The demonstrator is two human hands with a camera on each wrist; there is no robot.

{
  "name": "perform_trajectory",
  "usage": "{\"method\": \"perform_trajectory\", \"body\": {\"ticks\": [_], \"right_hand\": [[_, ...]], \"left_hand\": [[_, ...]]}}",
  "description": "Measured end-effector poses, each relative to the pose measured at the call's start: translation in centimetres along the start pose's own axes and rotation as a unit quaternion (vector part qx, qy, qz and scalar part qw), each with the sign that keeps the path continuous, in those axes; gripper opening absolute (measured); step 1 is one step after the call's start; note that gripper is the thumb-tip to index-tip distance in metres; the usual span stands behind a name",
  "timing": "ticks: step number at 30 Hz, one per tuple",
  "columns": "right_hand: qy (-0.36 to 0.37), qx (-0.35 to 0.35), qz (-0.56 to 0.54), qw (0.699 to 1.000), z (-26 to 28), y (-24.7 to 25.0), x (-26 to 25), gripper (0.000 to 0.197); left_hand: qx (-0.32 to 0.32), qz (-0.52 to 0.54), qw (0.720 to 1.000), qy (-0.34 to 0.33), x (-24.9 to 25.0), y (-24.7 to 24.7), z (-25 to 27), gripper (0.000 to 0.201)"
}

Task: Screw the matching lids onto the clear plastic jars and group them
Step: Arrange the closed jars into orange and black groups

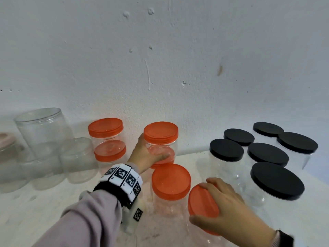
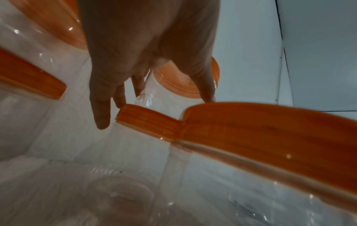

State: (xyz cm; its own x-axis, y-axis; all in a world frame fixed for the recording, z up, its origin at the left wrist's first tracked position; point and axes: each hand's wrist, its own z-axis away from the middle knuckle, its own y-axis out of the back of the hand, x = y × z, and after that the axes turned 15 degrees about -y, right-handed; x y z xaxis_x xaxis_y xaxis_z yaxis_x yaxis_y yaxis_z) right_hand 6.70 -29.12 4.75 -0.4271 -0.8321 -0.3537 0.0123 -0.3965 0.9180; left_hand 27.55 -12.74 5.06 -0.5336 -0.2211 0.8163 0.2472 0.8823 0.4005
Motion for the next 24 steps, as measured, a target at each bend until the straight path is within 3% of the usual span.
{"method": "perform_trajectory", "body": {"ticks": [4,12,24], "right_hand": [[0.000,-0.003,-0.007,1.000,-0.4,-0.1,0.1,0.093],[-0.011,-0.020,-0.016,1.000,-1.0,-0.1,-0.1,0.095],[-0.016,-0.036,0.012,0.999,-0.6,0.6,-0.5,0.095]], "left_hand": [[0.019,-0.003,1.000,0.007,-0.5,0.5,0.0,0.093],[-0.092,-0.013,0.988,0.126,-1.7,0.9,0.3,0.106],[-0.076,0.033,0.982,0.167,-2.6,0.5,-1.3,0.111]]}}
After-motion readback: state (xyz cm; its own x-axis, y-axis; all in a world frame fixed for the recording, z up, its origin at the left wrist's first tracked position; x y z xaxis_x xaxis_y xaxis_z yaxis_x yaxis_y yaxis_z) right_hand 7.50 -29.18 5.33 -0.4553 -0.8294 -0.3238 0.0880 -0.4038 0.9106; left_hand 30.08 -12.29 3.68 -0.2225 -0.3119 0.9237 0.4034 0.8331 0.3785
